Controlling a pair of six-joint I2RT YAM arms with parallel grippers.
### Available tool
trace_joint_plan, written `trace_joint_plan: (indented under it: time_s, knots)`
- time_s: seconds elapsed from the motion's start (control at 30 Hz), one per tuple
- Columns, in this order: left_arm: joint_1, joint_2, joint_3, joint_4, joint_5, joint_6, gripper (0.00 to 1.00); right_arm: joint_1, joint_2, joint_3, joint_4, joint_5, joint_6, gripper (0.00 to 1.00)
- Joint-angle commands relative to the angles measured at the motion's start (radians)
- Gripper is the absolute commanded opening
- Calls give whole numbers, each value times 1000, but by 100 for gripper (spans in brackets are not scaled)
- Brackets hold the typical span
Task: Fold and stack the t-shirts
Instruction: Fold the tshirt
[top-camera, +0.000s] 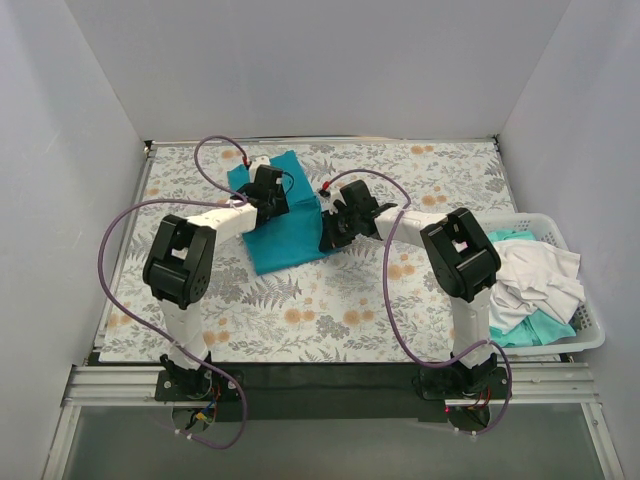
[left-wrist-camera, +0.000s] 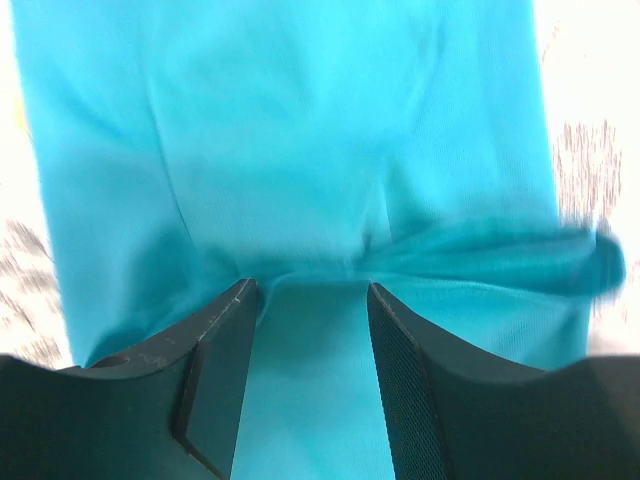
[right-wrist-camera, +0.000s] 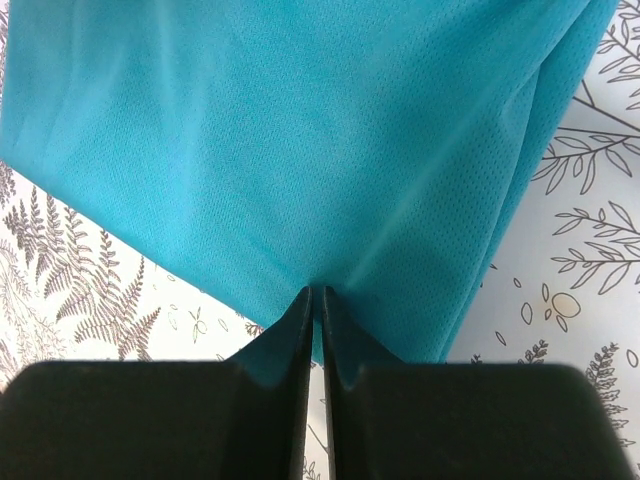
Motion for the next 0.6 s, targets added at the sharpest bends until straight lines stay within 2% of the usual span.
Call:
trace_joint_plan:
  time_s: [0.0, 0.13, 0.23, 0.4, 0.57]
  knots:
    - [62, 36, 87, 49, -43, 49, 45, 5, -5, -9, 29, -20, -3, 12]
    - [83, 33, 137, 61, -15, 94, 49, 5, -19, -2, 26, -26, -1, 12]
    - [84, -25, 145, 58, 7, 97, 56, 5, -41, 15, 26, -29, 0, 13]
    - [84, -186, 21, 6, 43, -1, 69, 4, -68, 53, 26, -28, 13, 19]
    - [79, -356, -137, -80, 136, -115, 70, -1, -47, 64, 26, -25, 23, 22]
